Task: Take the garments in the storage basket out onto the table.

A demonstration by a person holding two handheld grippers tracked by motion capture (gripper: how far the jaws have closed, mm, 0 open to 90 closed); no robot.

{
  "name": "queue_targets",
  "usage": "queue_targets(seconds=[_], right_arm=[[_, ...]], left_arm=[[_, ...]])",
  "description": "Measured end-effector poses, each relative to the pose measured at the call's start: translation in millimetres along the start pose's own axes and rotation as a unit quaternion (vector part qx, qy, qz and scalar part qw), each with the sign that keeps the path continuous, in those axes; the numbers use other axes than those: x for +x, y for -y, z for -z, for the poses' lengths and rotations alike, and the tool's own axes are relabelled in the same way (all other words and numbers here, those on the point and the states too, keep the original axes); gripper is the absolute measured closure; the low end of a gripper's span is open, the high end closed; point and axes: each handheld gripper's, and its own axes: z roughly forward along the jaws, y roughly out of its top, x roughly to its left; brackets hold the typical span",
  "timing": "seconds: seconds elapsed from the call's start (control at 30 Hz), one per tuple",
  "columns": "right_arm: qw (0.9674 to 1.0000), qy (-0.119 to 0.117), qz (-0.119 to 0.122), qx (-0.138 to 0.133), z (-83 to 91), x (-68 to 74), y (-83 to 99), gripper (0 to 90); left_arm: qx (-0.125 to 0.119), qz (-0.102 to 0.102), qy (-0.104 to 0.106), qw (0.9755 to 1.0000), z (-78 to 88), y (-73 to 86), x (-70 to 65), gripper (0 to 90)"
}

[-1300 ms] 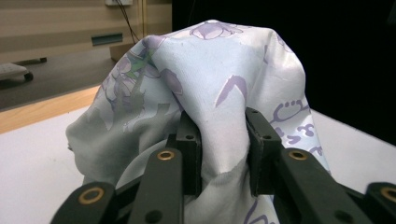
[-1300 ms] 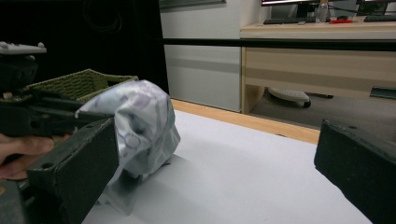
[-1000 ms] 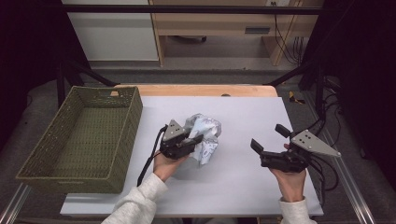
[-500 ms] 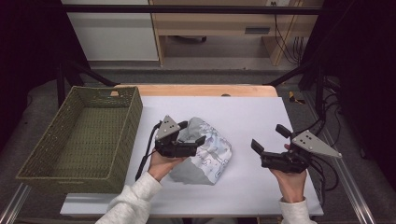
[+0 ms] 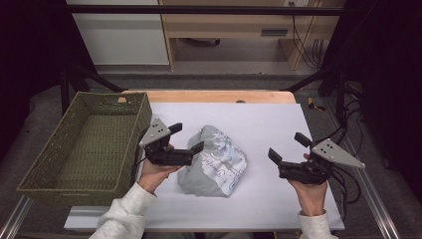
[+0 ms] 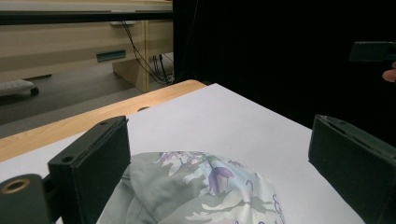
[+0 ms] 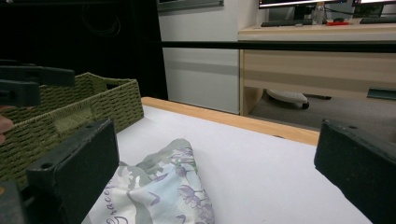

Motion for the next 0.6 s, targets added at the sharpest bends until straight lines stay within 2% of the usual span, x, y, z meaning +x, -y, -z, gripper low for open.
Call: queue_targets(seconds=[0.43,0.6], right_arm=[[1.0000,-0.002,-0.001,0.002,-2.9,-0.4,1.2,0.3],[1.0000,-0.005,-0.003,0.001,-3.6,-0.1,2.5,0.3]], left_arm=[[-0.017,0.007,-0.020,0.9996,46.4,-1.0,12.8,3.9],[-0.021,0.007,-0.038,0.9990,64.6,3.0,19.8,4.0]])
